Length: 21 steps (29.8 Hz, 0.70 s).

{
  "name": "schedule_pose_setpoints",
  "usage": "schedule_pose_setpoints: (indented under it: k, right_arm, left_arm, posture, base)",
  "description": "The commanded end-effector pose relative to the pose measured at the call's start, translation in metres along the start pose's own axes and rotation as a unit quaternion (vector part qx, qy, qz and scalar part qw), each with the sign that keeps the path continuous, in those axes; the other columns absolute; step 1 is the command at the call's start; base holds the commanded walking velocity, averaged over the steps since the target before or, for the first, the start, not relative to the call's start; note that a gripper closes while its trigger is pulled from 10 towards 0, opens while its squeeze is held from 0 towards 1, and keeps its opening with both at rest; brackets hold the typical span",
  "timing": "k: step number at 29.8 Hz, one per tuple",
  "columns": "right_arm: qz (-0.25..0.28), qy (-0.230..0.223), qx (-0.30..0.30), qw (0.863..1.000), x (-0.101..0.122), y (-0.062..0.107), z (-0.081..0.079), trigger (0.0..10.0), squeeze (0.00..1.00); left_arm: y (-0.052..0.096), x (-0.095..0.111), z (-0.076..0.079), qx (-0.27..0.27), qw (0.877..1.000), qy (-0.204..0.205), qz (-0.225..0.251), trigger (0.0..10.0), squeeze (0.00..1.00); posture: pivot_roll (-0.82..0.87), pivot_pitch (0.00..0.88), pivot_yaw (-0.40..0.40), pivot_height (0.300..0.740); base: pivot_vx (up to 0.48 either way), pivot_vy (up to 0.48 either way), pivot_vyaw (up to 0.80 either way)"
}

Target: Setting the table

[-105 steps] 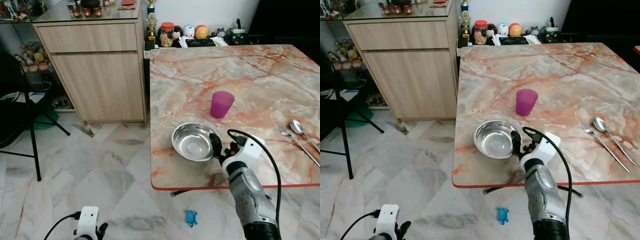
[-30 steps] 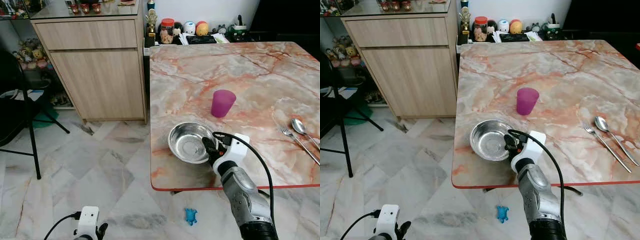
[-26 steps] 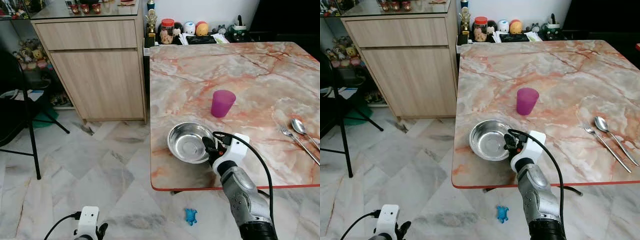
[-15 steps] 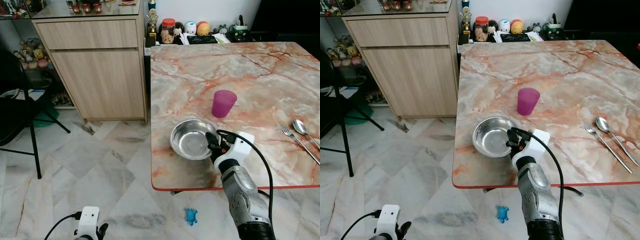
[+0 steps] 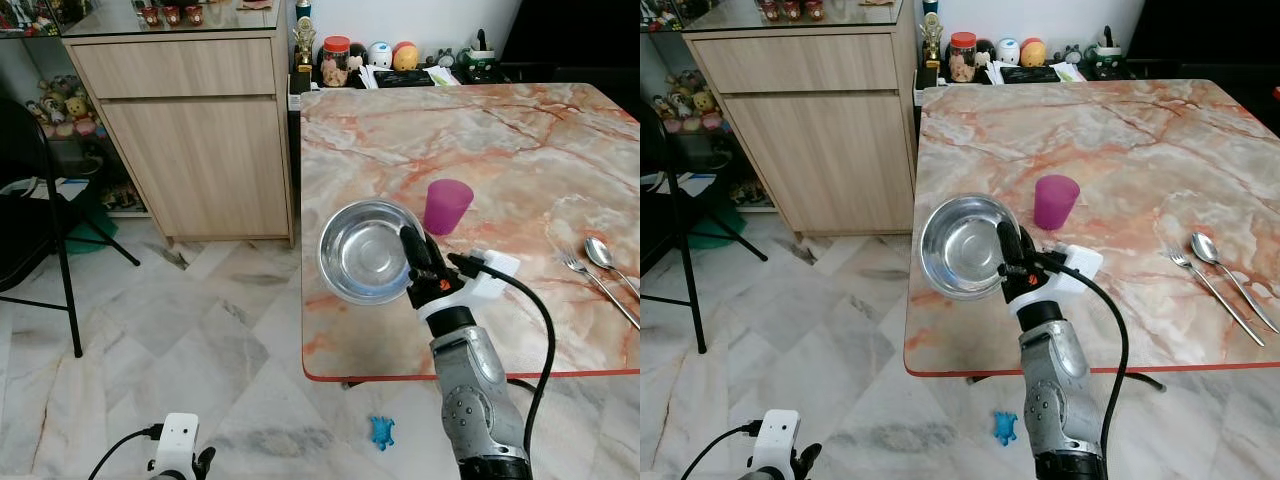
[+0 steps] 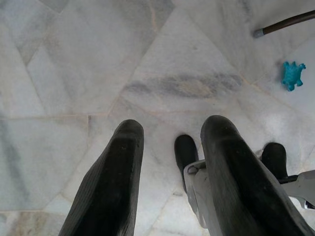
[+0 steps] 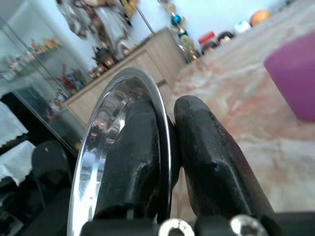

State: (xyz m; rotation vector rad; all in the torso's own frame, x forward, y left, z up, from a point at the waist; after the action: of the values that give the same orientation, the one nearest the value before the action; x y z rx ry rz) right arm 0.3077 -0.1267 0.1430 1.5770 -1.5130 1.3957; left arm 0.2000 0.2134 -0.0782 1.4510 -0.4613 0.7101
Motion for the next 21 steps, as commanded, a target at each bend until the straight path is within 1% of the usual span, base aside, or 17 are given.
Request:
schedule_pose_setpoints:
  k: [1,6,9,16,18,21]
  right_arm:
    - [0.009,-0.002,0.006,1.000,0.001,0.005,-0.002,10.0,0.00]
    - [0.017,-0.011,0.003,1.000,0.003,0.006,-0.002,10.0,0.00]
    - [0.023,-0.014,0.007,1.000,0.005,0.006,-0.002,10.0,0.00]
    - [0.038,-0.010,0.006,0.999,0.010,0.008,-0.004,10.0,0.00]
    - [0.038,-0.008,0.005,0.999,0.011,0.008,-0.003,10.0,0.00]
    - [0.041,-0.008,0.007,0.999,0.012,0.007,-0.003,10.0,0.00]
  left_arm:
    - [0.002,-0.009,0.000,0.004,1.000,-0.003,-0.018,10.0,0.00]
    - [0.002,-0.009,0.000,0.005,1.000,-0.004,-0.019,10.0,0.00]
    - [0.002,-0.009,0.000,0.006,1.000,0.002,-0.016,10.0,0.00]
    - [0.002,-0.011,0.000,-0.001,1.000,-0.017,-0.023,10.0,0.00]
    - [0.002,-0.010,0.000,0.000,1.000,-0.017,-0.022,10.0,0.00]
    - [0.002,-0.010,0.001,0.000,1.000,-0.016,-0.021,10.0,0.00]
  posture:
    - [0.00,0.063,0.005,0.740]
    - [0.00,0.062,0.004,0.740]
    - [0.00,0.063,0.004,0.740]
    - [0.00,0.060,0.007,0.740]
    - [0.00,0.059,0.007,0.740]
    - [0.00,0.052,0.005,0.740]
  base:
    - [0.000,0.000,0.00]
    - [0.000,0.000,0.00]
    - [0.000,0.000,0.00]
    - [0.000,0.000,0.00]
    - [0.000,-0.304,0.00]
    - [0.000,-0.480,0.00]
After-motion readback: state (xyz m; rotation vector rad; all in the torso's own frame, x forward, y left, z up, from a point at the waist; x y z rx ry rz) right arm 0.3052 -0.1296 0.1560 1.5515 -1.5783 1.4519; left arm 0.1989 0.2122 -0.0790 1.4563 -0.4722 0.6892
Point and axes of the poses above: a point about 5 cm out from each wrist's last joint towards the gripper, its own y axis pointing back from the gripper into the wrist, its own x axis along the axis of the wrist's last joint, z = x × y, the point moved 1 cm from there along -y, pointing out of the wrist towards the gripper, and after that the axes turned 12 degrees about y, right-handed, at the moved point
